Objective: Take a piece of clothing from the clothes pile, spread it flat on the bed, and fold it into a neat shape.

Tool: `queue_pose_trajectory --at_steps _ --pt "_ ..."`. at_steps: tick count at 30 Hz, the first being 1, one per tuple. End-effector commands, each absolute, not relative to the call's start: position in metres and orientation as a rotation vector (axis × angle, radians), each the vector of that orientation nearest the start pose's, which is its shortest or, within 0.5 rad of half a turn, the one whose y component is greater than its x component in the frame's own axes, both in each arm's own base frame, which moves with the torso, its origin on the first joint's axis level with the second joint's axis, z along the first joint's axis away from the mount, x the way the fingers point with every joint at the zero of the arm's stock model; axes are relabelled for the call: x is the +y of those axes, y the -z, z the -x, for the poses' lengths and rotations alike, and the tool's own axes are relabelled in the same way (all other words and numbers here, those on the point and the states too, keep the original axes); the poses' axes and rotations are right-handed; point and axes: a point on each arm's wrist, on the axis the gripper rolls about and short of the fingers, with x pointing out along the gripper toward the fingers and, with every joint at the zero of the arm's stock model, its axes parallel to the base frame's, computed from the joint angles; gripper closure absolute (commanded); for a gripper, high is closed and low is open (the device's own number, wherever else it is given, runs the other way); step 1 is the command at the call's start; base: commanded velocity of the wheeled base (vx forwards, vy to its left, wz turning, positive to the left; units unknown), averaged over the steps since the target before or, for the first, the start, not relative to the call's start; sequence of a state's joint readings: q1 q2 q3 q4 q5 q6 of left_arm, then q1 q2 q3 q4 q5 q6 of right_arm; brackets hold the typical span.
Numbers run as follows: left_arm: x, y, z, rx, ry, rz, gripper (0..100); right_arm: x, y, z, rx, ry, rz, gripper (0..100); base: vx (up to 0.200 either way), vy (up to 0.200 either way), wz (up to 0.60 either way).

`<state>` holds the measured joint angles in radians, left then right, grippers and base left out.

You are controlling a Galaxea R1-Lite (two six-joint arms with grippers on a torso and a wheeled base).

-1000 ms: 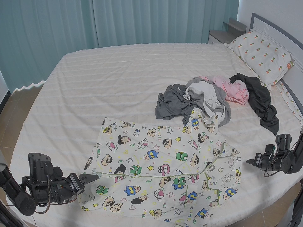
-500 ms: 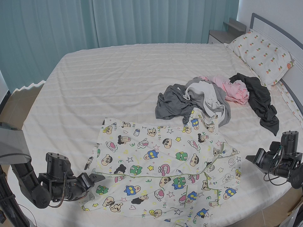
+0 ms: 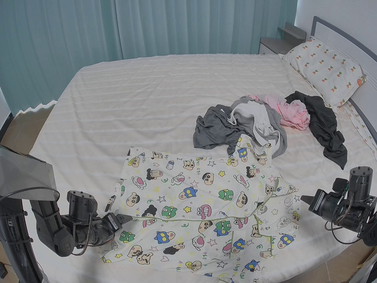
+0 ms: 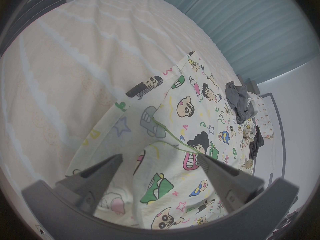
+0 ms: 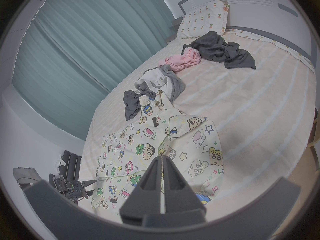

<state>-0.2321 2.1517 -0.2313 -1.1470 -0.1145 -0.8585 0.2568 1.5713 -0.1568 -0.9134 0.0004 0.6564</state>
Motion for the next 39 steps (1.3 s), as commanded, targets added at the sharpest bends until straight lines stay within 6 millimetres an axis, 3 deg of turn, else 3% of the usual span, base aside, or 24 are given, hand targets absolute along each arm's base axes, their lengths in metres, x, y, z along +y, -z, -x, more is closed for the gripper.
queue_pose_trajectory --at_steps 1,5,20,25,34,39 --pt "-0.059 0.02 -0.246 0.883 -0.041 0.759 100 0.05 -0.09 -0.184 0.563 -0.088 -0.572 100 0.0 0.0 0.0" --pt "-0.056 0.021 -0.247 0.881 -0.052 0.762 100 0.05 -0.091 -0.183 0.561 -0.092 -0.574 100 0.0 0.0 0.0" --pt "-0.028 -0.01 -0.265 0.674 -0.048 0.766 100 0.051 -0.092 -0.182 0.555 -0.1 -0.572 100 0.0 0.0 0.0" --pt "-0.026 -0.008 -0.271 0.661 -0.021 0.71 100 0.05 -0.093 -0.181 0.548 -0.102 -0.574 100 0.0 0.0 0.0" --pt "-0.018 -0.008 -0.299 0.594 -0.005 0.671 100 0.05 -0.096 -0.18 0.532 -0.105 -0.577 100 0.0 0.0 0.0" --pt "-0.012 0.008 -0.301 0.638 -0.004 0.602 100 0.05 -0.095 -0.18 0.538 -0.103 -0.575 100 0.0 0.0 0.0"
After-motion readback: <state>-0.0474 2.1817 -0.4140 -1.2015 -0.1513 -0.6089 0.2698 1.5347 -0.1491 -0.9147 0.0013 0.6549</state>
